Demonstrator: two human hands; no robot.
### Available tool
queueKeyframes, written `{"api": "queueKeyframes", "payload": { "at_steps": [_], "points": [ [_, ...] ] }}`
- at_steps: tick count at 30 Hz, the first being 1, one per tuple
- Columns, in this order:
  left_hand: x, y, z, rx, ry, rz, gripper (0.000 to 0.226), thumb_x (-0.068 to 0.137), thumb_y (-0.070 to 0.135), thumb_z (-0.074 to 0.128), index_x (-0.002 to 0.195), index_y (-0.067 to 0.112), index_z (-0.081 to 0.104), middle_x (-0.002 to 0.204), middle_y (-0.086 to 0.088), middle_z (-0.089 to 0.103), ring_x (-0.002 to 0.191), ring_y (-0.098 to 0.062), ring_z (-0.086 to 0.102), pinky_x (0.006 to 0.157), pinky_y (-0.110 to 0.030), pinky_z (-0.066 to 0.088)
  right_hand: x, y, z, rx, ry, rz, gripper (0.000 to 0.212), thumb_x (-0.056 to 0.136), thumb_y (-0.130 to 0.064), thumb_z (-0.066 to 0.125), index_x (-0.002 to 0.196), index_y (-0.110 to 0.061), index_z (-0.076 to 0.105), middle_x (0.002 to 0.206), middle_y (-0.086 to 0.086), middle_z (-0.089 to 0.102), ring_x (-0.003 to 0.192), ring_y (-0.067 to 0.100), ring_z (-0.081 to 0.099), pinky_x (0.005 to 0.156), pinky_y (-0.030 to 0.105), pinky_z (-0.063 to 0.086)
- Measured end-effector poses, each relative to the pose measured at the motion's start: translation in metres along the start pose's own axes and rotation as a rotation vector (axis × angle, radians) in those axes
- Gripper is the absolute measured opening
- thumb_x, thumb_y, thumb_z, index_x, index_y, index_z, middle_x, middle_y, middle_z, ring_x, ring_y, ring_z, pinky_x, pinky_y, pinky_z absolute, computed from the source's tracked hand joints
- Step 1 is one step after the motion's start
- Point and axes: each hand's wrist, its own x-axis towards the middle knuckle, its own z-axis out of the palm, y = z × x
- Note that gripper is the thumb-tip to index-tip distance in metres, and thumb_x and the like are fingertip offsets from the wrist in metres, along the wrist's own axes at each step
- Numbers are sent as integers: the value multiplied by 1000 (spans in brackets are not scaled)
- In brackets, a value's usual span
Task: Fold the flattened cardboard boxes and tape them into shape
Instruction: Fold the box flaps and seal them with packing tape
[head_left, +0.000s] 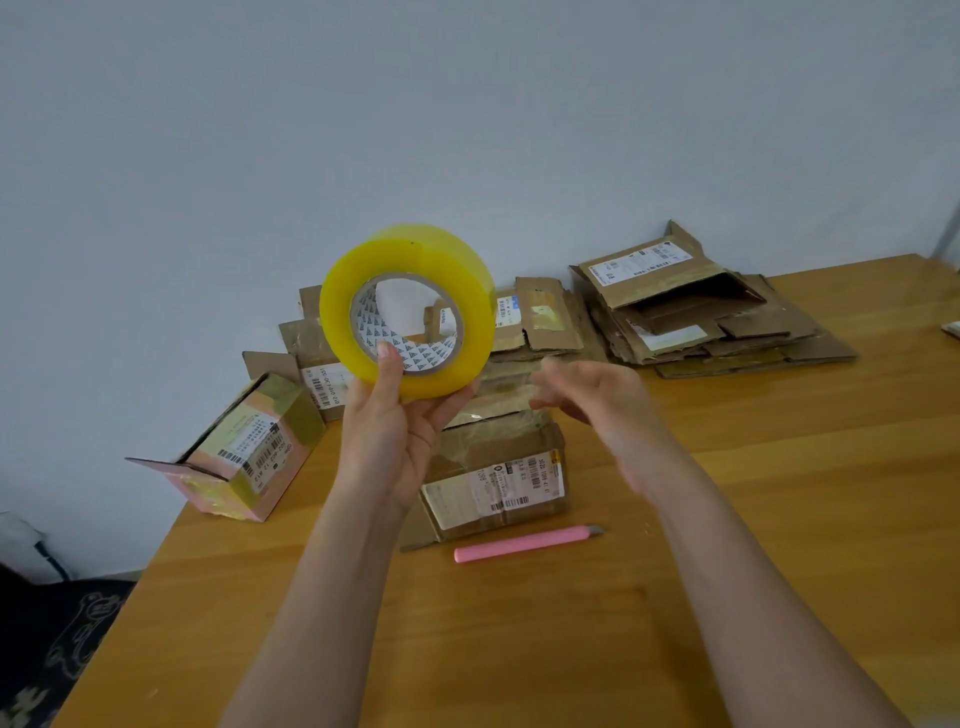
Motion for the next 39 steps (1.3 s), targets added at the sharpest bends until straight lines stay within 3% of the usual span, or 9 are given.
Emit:
{"api": "queueKeyframes", "payload": {
  "at_steps": [2, 4, 8, 11, 16, 20, 26, 33, 39],
  "points": [
    [1, -1, -3, 10, 11, 1, 40, 102, 30, 44, 138, 12, 41, 121, -16, 68, 106, -37, 68, 87, -52, 56, 1, 2, 0, -67, 46, -34, 16, 88, -31, 68, 89, -16, 71, 81, -4, 75, 81, 3, 69, 79, 13, 50],
    [2, -2, -6, 20, 20, -4, 41, 102, 30, 44, 138, 12, 40, 122, -17, 67, 105, -36, 68, 87, -52, 56, 2, 5, -2, -69, 98, -44, 10, 88, -25, 69, 88, -15, 71, 77, -4, 74, 78, 3, 69, 70, 7, 47],
    [1, -5, -12, 80, 21, -9, 44, 101, 28, 45, 142, 13, 39, 129, -18, 63, 107, -35, 68, 85, -51, 57, 10, 8, 0, -93, 193, 0, 14, 91, -25, 67, 81, -17, 72, 75, -4, 73, 77, 4, 68, 80, 24, 50],
    [-1, -9, -13, 178, 23, 24, 45, 99, 27, 47, 142, 13, 42, 128, -13, 64, 106, -33, 69, 84, -50, 58, 19, 8, 3, -43, 279, 79, 16, 90, -19, 68, 76, -15, 72, 75, 2, 72, 82, 19, 70, 84, 37, 57],
    [-1, -16, -23, 429, 41, 132, 43, 92, 38, 52, 130, 19, 52, 118, -8, 69, 106, -26, 69, 89, -49, 56, 25, 14, 12, -31, 333, 174, 18, 93, -13, 63, 76, -10, 67, 79, 5, 66, 75, 18, 66, 69, 26, 55],
    [-1, -25, -33, 602, 42, 199, 42, 85, 56, 58, 116, 27, 59, 113, -12, 67, 109, -28, 65, 95, -55, 52, 27, 24, 12, -102, 334, 204, 17, 93, -15, 64, 78, -8, 69, 77, 6, 68, 79, 22, 69, 77, 37, 60],
    [1, -34, -40, 498, 40, 117, 52, 84, 42, 55, 131, 19, 52, 123, -7, 66, 116, -21, 63, 95, -41, 53, 23, 33, 9, -161, 285, 181, 16, 93, -18, 64, 81, -9, 70, 77, 5, 71, 76, 16, 69, 81, 40, 59],
    [2, -37, -44, 542, -15, 126, 47, 88, 37, 54, 131, 18, 52, 120, -7, 67, 114, -21, 64, 92, -37, 54, 25, 38, 7, -82, 317, 214, 16, 95, -12, 60, 80, -8, 67, 81, 6, 69, 80, 19, 68, 76, 32, 58],
    [5, -39, -44, 607, -7, 129, 49, 85, 42, 56, 128, 20, 52, 118, -7, 67, 113, -23, 63, 95, -43, 53, 20, 53, 5, -251, 223, 190, 19, 94, -27, 62, 83, -12, 69, 80, 3, 71, 79, 18, 69, 76, 33, 57]
  ]
}}
